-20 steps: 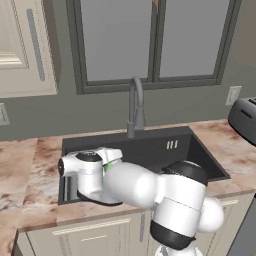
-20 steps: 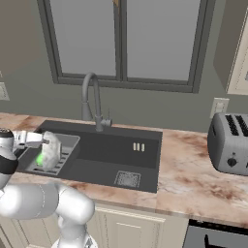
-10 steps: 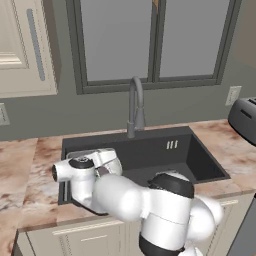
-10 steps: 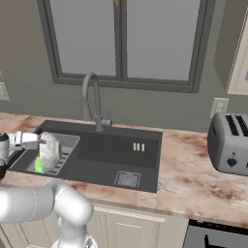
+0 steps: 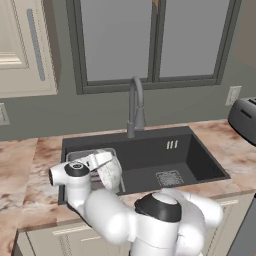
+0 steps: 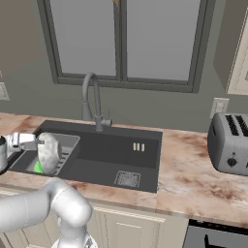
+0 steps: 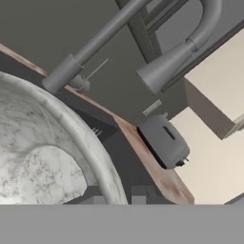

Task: Dump the eggplant and corn from the bowl so the bowl can be washed. Place the bowl in the sink after clearing the leftovers.

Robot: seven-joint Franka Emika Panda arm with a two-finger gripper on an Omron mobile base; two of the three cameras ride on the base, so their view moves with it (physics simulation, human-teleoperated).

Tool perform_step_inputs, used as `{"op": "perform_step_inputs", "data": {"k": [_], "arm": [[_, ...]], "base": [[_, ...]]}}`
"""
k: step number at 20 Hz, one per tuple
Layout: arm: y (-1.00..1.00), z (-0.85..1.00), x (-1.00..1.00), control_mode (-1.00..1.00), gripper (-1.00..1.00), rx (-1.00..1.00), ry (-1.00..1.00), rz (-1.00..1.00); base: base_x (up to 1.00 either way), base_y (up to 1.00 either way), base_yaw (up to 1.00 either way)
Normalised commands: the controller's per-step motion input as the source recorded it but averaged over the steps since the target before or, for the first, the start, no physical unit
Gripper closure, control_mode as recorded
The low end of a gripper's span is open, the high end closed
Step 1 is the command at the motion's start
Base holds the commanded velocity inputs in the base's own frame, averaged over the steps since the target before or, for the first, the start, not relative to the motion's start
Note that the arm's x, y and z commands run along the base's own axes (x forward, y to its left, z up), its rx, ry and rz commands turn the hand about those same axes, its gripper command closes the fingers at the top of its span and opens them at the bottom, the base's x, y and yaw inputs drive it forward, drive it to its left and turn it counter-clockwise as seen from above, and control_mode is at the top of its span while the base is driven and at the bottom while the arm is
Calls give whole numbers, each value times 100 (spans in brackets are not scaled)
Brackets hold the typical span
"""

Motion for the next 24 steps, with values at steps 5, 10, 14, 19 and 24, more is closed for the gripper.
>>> {"op": "perform_step_inputs", "data": {"k": [5,10,14,19,24], "arm": [[0,1,0,-100,100,0,0,0],[-12,11,0,-100,100,1,-5,0],[-29,22,-8,-100,100,6,-17,0],[-46,36,-13,-100,100,11,-16,0],[-60,34,-30,-100,100,21,-12,0]], "base": [[0,0,0],[0,0,0],[0,0,0],[0,0,0],[0,0,0]]}}
